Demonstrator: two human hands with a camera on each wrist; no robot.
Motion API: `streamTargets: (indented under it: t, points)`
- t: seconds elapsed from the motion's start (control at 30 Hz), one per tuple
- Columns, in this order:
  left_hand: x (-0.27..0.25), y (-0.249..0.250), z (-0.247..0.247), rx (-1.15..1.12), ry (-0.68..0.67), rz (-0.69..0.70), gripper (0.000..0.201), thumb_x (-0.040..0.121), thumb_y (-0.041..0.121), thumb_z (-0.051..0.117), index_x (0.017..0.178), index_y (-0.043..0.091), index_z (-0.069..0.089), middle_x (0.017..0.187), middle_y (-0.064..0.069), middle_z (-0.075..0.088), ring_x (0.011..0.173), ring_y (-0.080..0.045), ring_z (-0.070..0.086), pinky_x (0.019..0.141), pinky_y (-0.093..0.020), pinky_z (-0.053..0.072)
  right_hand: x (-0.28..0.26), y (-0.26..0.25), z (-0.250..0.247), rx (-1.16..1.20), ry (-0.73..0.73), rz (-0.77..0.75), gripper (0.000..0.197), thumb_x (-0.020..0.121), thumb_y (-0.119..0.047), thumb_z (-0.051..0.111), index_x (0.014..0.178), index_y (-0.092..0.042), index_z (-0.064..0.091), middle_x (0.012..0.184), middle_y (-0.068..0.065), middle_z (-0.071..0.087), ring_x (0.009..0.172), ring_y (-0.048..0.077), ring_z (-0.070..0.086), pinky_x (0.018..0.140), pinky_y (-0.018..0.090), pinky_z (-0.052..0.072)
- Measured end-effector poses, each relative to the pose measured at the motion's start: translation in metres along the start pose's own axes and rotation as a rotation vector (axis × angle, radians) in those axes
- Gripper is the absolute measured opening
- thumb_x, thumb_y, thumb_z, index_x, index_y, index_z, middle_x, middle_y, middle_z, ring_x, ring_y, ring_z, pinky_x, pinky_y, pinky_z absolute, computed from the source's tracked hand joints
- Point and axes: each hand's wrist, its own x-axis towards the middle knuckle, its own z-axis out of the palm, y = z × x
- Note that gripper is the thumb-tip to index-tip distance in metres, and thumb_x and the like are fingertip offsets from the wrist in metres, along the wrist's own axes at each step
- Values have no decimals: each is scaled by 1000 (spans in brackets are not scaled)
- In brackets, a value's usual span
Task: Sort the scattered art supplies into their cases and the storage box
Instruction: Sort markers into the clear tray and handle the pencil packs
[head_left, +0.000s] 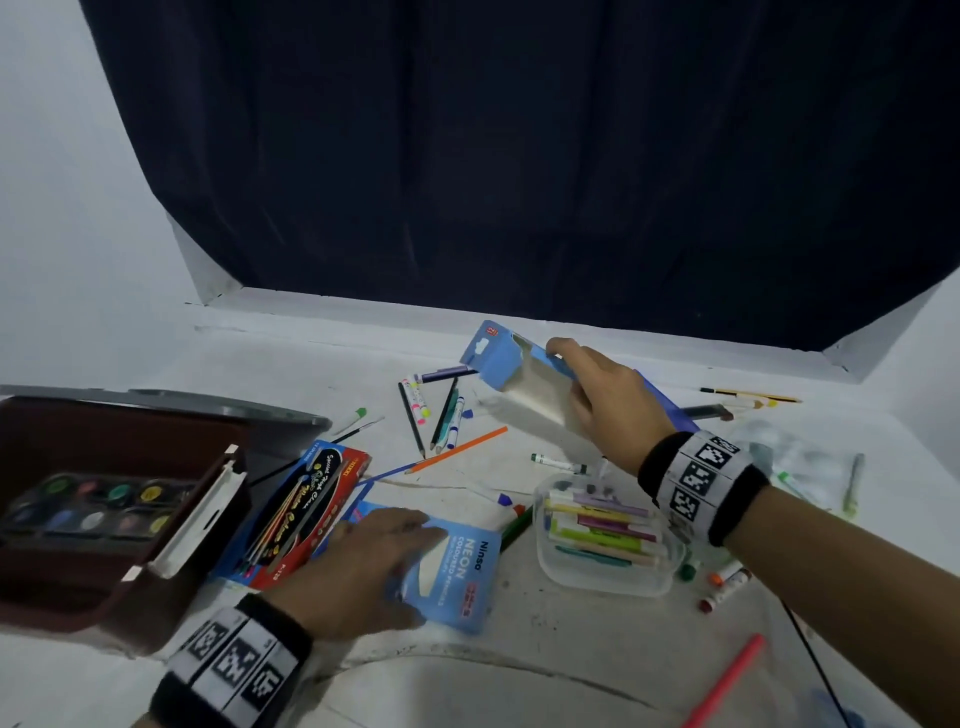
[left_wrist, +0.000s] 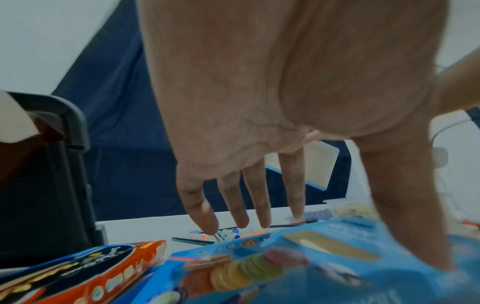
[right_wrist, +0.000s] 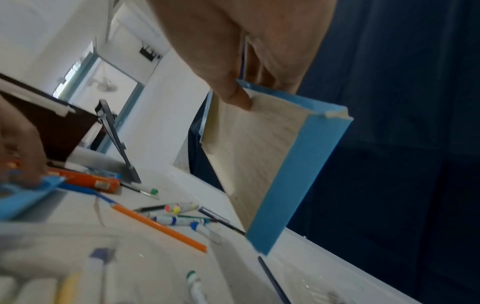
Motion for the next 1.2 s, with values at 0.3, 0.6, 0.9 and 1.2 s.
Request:
streamTargets:
  t: [0.3, 0.6, 0.9, 1.2]
  points:
    - [26, 5, -4, 140, -73, 22, 109, 72, 50, 81, 154, 47, 9, 157, 14, 22, 146, -8, 16, 106, -41, 18, -76, -9, -13, 156, 51, 102, 24, 95, -14, 59, 117, -22, 64, 112, -4, 66, 96, 13, 60, 86, 27, 48]
    - [-5, 1, -2, 48, 145, 63, 108, 60, 79, 68, 148, 57, 10, 136, 26, 28, 129, 7, 28, 107, -39, 19, -162, -34, -37, 92, -285, 488, 64, 85, -70, 29, 136, -37, 47, 116, -18, 65, 82, -8, 63, 88, 27, 48]
    - [-44, -6, 22, 59, 133, -55, 107, 57, 82, 64, 150, 52, 20, 135, 23, 25, 129, 3, 26, 95, -34, 11, -188, -59, -22, -90, -647, 338, 72, 90, -73, 13, 118, -25, 58, 105, -8, 71, 95, 15, 64, 87, 35, 49]
    - [-75, -11, 41, 5, 80, -119, 109, 51, 82, 55, 150, 51, 22, 148, 17, 27, 138, -5, 25, 97, -35, 14, -167, -54, 16, -124, -874, -270, 83, 85, -47, 67, 154, -25, 27, 158, 9, 26, 144, 28, 25, 117, 50, 24]
